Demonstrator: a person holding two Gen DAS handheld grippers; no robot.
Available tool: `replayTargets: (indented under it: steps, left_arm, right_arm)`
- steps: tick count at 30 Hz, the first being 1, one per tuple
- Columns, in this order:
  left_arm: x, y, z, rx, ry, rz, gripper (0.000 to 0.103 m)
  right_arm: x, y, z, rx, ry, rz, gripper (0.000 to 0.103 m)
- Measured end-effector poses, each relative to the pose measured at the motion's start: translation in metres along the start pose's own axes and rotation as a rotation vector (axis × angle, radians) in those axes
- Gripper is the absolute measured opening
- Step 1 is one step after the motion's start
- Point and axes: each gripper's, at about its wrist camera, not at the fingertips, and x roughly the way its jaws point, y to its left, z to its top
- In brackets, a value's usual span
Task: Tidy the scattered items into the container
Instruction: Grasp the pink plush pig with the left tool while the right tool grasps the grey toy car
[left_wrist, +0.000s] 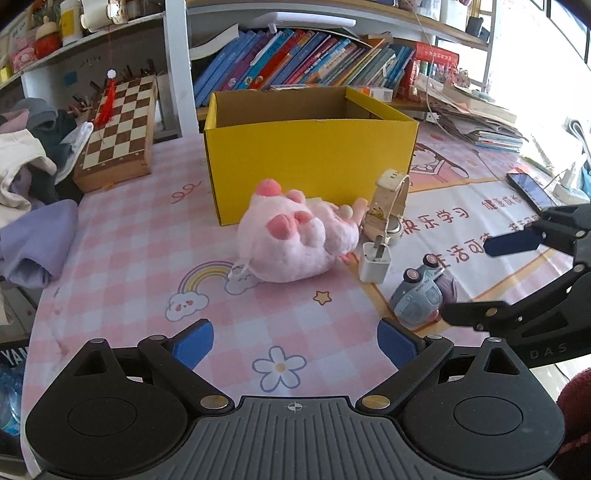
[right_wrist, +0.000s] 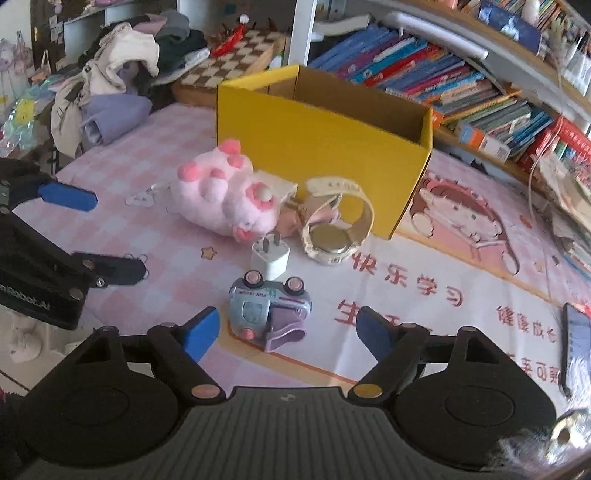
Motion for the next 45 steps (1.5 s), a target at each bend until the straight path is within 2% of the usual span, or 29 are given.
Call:
replayTargets:
  steps: [17, 20, 23, 25, 35, 40, 45]
  left_arm:
    - [0.018, 0.007, 0.011, -0.026, 0.032, 0.038, 0.097]
    - [0.023, 0.008, 0.013, -0.031, 0.04, 0.042, 0.097]
    - [0.029, 0.01, 0.016, -0.038, 0.048, 0.044, 0.097]
    - [0.032, 0.011, 0.017, -0.042, 0.048, 0.044, 0.097]
    - [0.05, 0.012, 0.037, -0.071, 0.012, 0.029, 0.097]
    - [0.064, 0.009, 0.045, -0.052, -0.001, 0.027, 0.097]
    - [0.081, 0.018, 0.051, -0.114, 0.013, 0.015, 0.097]
  right_arm:
    - [0.046, -0.001, 0.018, -0.047, 0.106, 0.134, 0.081]
    - [0.052, -0.003, 0.019, -0.051, 0.123, 0.141, 0.074]
    - [0.057, -0.006, 0.019, -0.051, 0.138, 0.147, 0.061]
    - [0.058, -0.01, 0.019, -0.038, 0.136, 0.158, 0.061]
    - [0.05, -0.031, 0.018, -0.009, 0.114, 0.099, 0.061]
    - [0.045, -0.041, 0.017, -0.003, 0.102, 0.071, 0.061]
    - [0.043, -0.047, 0.014, 0.0, 0.102, 0.057, 0.061]
